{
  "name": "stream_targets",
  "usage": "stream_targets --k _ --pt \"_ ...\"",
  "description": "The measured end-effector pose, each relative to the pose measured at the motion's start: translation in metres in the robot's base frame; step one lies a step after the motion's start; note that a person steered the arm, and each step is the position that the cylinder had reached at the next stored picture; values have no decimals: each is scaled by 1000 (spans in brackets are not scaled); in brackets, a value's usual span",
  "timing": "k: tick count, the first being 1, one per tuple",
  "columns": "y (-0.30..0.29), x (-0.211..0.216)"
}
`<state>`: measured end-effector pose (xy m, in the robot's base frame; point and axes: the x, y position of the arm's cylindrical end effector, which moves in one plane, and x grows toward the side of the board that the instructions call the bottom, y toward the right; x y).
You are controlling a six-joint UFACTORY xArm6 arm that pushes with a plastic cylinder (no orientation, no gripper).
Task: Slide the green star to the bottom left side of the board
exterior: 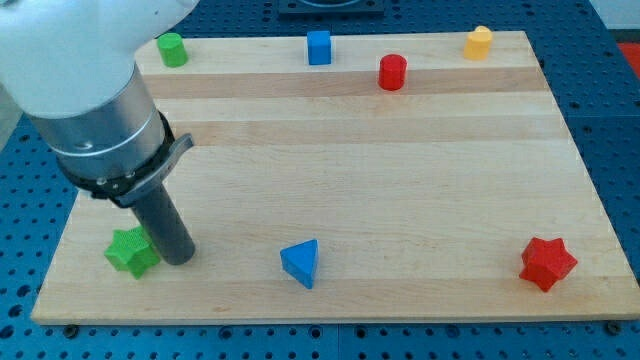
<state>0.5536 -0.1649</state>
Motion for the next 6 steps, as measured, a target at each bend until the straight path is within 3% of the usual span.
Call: stream_targets --k 1,6 --pt "-2 -13" --pt "-41 7"
